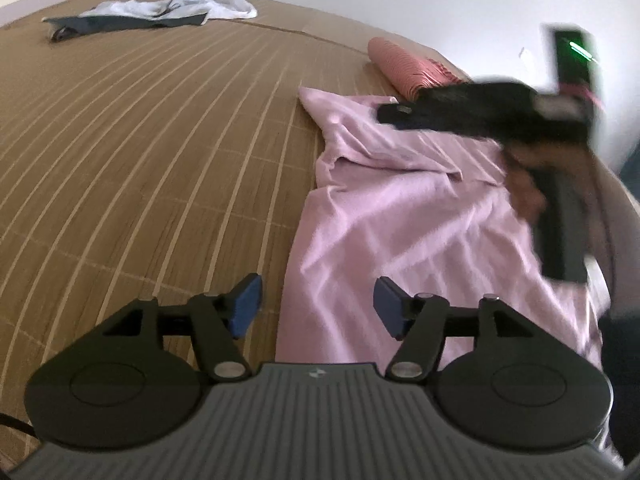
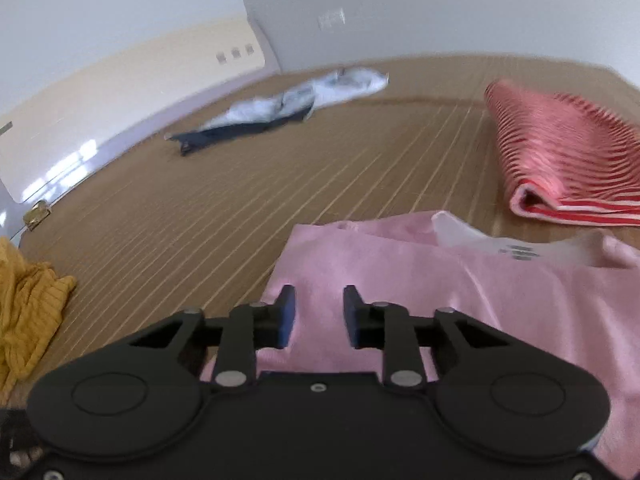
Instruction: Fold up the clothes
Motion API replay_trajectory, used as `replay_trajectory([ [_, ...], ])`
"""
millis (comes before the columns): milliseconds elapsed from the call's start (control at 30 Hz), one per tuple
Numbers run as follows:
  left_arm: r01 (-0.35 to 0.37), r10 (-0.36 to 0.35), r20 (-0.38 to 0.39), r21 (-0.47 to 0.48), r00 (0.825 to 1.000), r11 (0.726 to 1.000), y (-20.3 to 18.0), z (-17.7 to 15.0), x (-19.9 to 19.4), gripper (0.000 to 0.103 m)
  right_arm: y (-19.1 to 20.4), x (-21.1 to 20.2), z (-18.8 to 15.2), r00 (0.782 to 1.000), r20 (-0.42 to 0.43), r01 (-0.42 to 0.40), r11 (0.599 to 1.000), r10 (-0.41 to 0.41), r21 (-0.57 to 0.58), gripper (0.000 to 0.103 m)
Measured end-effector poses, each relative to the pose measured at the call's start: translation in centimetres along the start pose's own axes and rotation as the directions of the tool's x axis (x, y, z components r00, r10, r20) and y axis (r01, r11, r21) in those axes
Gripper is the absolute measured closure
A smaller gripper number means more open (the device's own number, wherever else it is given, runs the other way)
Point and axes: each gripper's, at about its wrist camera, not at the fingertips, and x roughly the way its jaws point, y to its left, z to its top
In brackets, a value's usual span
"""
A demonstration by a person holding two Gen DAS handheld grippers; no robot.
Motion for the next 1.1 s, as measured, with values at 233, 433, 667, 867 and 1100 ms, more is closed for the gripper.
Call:
replay_trajectory([
  [233, -0.005, 0.006, -0.027, 0.054, 1.000, 0.999, -0.9, -0.4, -0.1, 0.025, -0.2, 6.2, 3.0, 0.980, -0.108, 0.165, 0.985, -0.169, -0.045, 0.094],
  [433, -0.004, 0.009, -0.045, 0.106, 0.999, 0.994, -1.8, -1.0, -0.5, 0.023, -0.7, 5.8, 3.0, 0.984, -0.057, 0.165, 0.985, -0.168, -0.039, 0.089],
  [667, 0.040, -0.033, -0.086, 0.079, 0.996, 0.996, -1.5, -1.2, -0.9, 0.023, -2.7, -6.6, -1.9, 0.995, 0.084, 0.053, 0.996, -0.059, 0.067, 0.047],
  [867, 0.028, -0.013, -0.110, 0.131, 0.994, 0.991, -3.0, -2.7, -1.5, 0.023, -10.9, -19.8, -8.2, 0.951, 0.206, 0.157, 0.936, -0.229, 0.316, 0.042],
  [1100, 0.055, -0.037, -0.107, 0.166, 0.994, 0.985, -4.7, -5.2, -2.7, 0.023, -21.9, -32.8, -15.6, 0.807, 0.154, 0.349, 0.671, -0.570, 0.655, 0.041],
])
